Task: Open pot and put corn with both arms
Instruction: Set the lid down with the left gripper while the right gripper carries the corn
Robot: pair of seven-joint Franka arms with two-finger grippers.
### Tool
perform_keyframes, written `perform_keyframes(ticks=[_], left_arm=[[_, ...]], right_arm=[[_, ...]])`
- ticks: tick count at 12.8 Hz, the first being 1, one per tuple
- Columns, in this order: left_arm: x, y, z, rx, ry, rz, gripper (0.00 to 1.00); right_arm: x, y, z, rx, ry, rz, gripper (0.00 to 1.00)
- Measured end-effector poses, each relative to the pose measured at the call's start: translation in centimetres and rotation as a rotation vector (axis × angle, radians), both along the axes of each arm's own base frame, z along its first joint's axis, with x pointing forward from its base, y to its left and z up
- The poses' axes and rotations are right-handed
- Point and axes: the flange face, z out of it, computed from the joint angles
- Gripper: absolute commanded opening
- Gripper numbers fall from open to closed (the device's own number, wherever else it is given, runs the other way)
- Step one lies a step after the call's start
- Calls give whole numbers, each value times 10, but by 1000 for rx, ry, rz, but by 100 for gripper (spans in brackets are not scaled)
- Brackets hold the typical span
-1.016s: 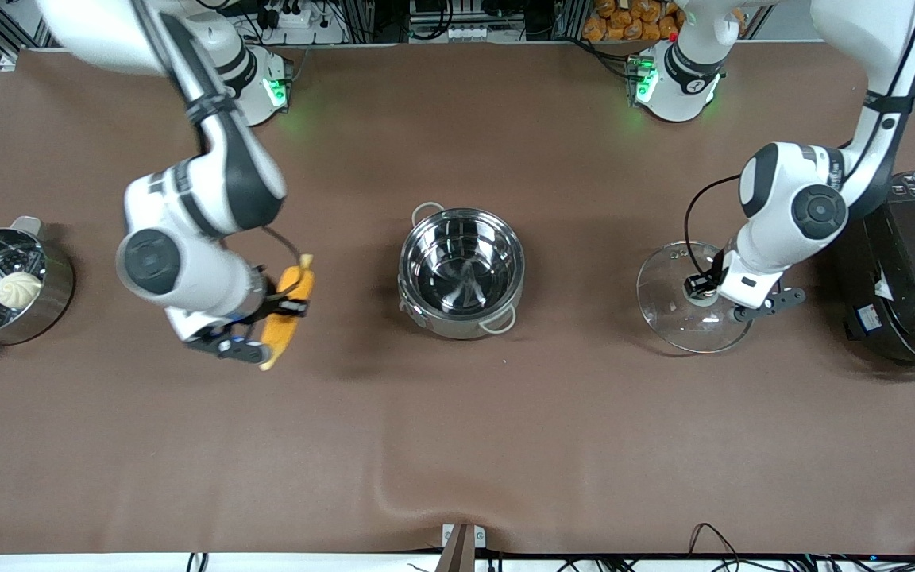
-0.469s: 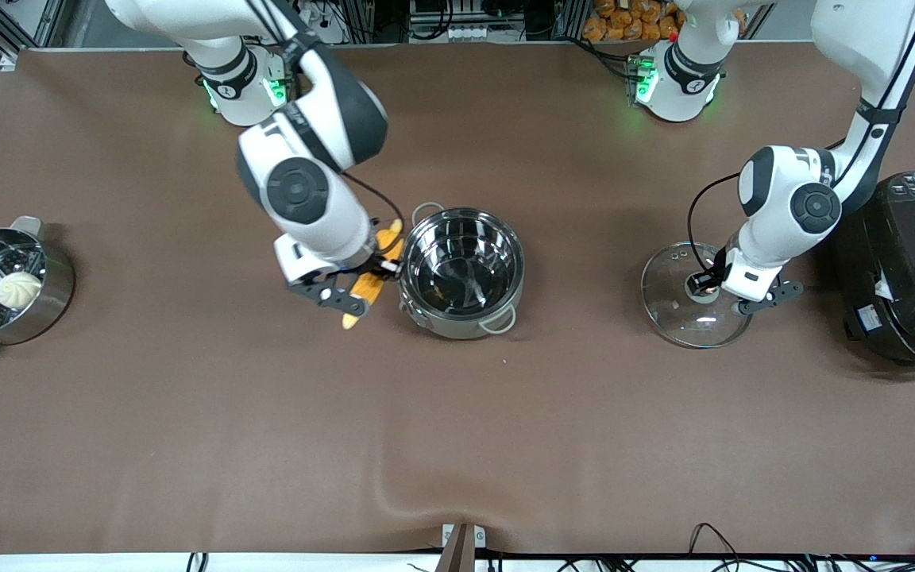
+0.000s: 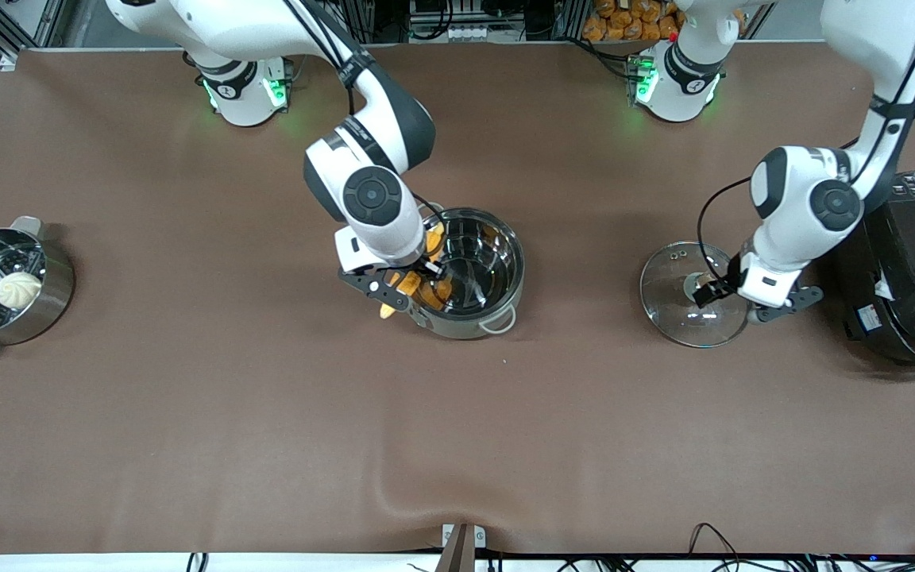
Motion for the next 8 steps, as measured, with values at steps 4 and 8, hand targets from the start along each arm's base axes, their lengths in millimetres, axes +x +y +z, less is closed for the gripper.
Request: perform_keyframes(ticks=[4,8], left_arm=[[31,-9,124,44,3,-73,100],[28,-17,217,74,48,-137,100]], right_arm=[[-10,25,-8,3,-8,-77,0],[-18,39,-7,12,-7,-134,4]])
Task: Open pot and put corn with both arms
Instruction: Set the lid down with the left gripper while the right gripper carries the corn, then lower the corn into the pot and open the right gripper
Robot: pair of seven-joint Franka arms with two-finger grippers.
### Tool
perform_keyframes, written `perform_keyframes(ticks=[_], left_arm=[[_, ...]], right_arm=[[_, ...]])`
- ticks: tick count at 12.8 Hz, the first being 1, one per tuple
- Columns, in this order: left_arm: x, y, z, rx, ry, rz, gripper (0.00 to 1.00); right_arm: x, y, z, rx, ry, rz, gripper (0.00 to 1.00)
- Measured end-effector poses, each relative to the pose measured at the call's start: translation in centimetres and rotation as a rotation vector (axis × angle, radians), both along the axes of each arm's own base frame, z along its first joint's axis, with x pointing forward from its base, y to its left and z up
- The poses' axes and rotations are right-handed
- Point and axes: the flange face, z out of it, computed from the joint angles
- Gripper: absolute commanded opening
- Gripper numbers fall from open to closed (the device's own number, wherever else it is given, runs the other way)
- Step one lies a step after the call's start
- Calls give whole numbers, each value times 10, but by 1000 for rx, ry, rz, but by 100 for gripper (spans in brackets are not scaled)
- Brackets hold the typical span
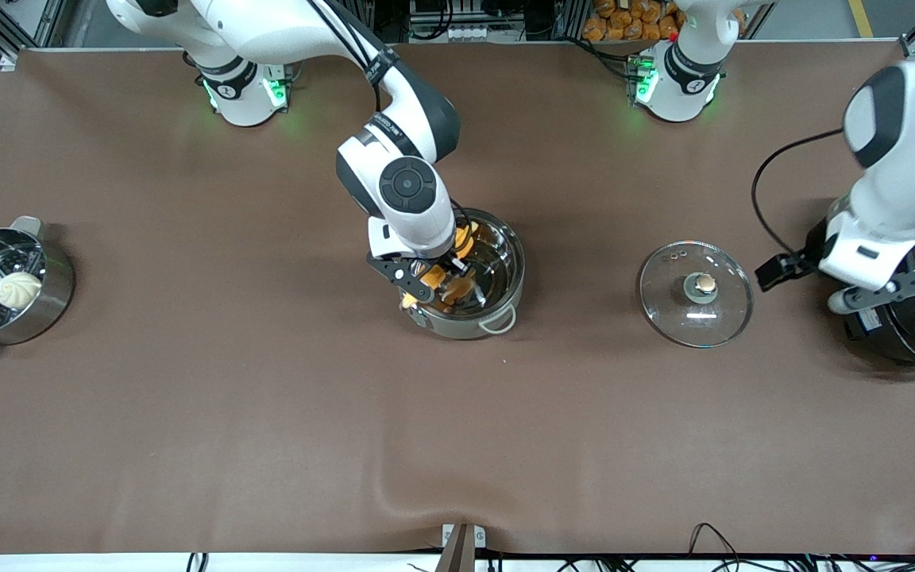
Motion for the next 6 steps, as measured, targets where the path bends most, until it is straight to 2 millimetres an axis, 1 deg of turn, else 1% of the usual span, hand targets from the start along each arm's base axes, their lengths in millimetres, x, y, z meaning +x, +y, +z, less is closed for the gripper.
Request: perform_keyframes(ticks=[1,2,4,5,6], left_arm=[[-4,-8,17,4,3,-12,100],[-8,-13,33,9,12,-26,100],[-13,-12,65,16,34,-62,100],[-14,-10,78,17,36,-65,100],[-15,-7,90,17,37,-62,100]], right_arm=[[-2,3,-1,2,-1,-11,9],[-5,7,-4,3,-2,-23,36],[-11,16,-10,1,-1,-45,65],[-14,19,-12,-3,1,-68,100],[-18,23,-14,-10,1,-91,100]])
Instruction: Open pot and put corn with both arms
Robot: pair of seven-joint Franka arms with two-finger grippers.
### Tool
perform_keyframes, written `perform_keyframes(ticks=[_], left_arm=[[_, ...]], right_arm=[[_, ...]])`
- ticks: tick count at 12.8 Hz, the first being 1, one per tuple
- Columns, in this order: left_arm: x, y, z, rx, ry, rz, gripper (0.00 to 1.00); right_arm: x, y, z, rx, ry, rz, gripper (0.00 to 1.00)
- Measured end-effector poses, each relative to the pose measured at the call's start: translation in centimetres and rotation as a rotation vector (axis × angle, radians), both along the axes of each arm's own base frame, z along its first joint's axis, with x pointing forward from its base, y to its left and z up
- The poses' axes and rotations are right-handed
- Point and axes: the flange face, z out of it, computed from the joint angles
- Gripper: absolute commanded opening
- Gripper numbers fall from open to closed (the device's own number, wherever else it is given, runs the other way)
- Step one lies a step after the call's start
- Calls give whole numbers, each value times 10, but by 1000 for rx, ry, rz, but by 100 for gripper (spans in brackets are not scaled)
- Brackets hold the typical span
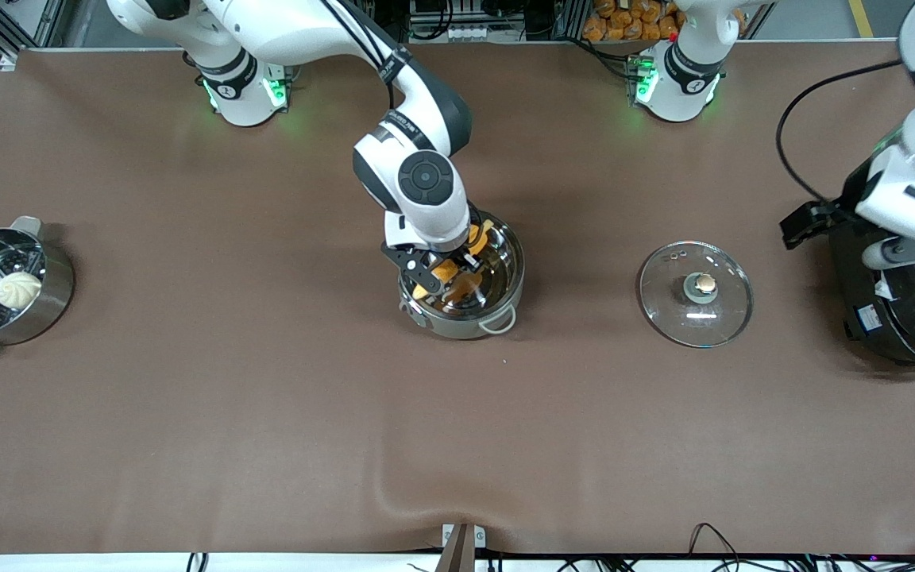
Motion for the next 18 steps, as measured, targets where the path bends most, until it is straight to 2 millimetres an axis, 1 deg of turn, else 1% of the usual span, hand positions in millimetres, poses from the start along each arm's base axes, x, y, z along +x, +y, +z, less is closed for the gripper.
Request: perform_keyframes(ticks=[2,3,4,5,6,7,8,9,10,11,12,13,15,17,18], left_arm=[[-2,7,27,-20,-14,19,100],[-5,12,39,-31,-6,29,100],[-7,16,47,-35,4,36,100],[-10,19,51,-35,15,40,100],[-12,19,51,-34,30,42,100],[-12,19,50,-33,38,42,100],[-12,18,49,-32,41,41,100],[-12,17,49,-33,43,39,100],[-12,18,48,-35,44,39,100],[-11,20,48,-42,46,32,100],[-11,22,47,-48,48,27,100],[-10,25,46,-50,51,18,100],[-9,27,43,-51,57,8,100],[-10,26,43,-51,56,6,100],[-10,25,43,-51,54,5,100]], right_arm=[[-3,5,3,-15,-20,-12,100],[0,4,5,-16,-27,-21,100],[5,1,9,-10,-34,-33,100],[14,-5,17,0,-42,-53,100],[26,-16,28,18,-48,-81,100],[39,-30,43,28,-51,-109,100],[51,-49,61,30,-52,-119,100],[63,-70,80,37,-58,-90,100],[73,-97,104,38,-56,-32,100],[78,-126,127,28,-35,53,100],[82,-158,151,25,-20,151,100],[86,-195,178,29,-15,237,100],[90,-286,235,47,-30,354,100],[80,-373,281,61,-45,429,100],[72,-408,300,66,-60,467,100]])
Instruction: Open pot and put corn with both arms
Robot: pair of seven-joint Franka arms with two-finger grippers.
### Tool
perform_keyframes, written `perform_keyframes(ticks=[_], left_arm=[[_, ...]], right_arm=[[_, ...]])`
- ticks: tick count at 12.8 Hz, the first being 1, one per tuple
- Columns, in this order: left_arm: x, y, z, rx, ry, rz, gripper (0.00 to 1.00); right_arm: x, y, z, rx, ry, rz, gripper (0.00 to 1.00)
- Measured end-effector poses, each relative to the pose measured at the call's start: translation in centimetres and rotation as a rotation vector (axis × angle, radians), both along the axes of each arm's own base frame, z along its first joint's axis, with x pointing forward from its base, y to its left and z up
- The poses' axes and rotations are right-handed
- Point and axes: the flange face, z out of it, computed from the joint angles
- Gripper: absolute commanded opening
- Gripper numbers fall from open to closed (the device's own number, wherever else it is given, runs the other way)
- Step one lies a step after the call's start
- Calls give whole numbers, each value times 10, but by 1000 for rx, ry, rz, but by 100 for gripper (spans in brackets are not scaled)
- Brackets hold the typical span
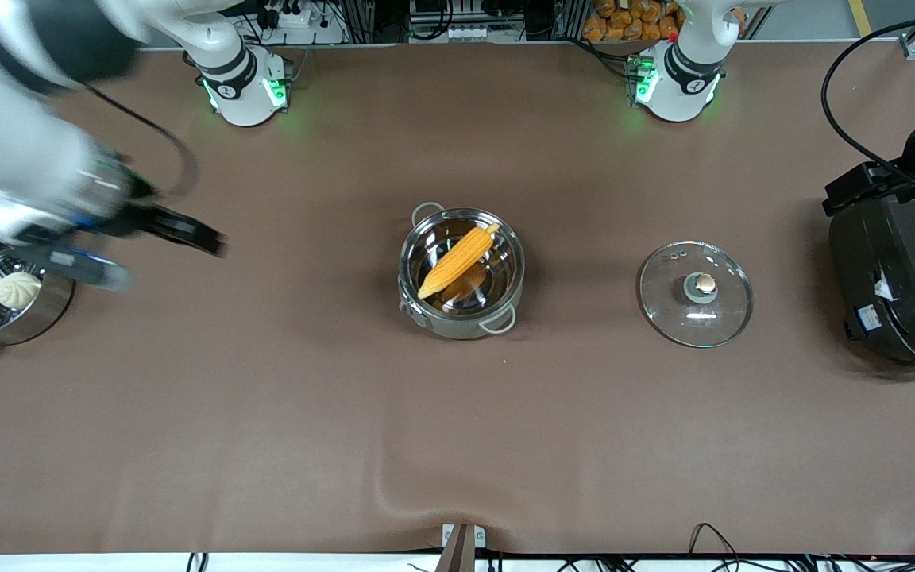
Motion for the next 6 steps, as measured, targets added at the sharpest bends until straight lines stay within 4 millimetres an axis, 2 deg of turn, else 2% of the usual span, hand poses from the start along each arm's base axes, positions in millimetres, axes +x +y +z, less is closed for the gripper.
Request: perform_keyframes(ticks=[1,3,6], left_arm=[[0,-1,1,0,-1,-1,100],[0,-1,1,0,-2,-10,100],[0,-1,1,-2,-2,-41,100]], right_arm=[[-8,-27,16,5,-23,34,100],[-20,-64,34,-3,-61,97,100],[-28,-107,29,-31,-84,182,100]])
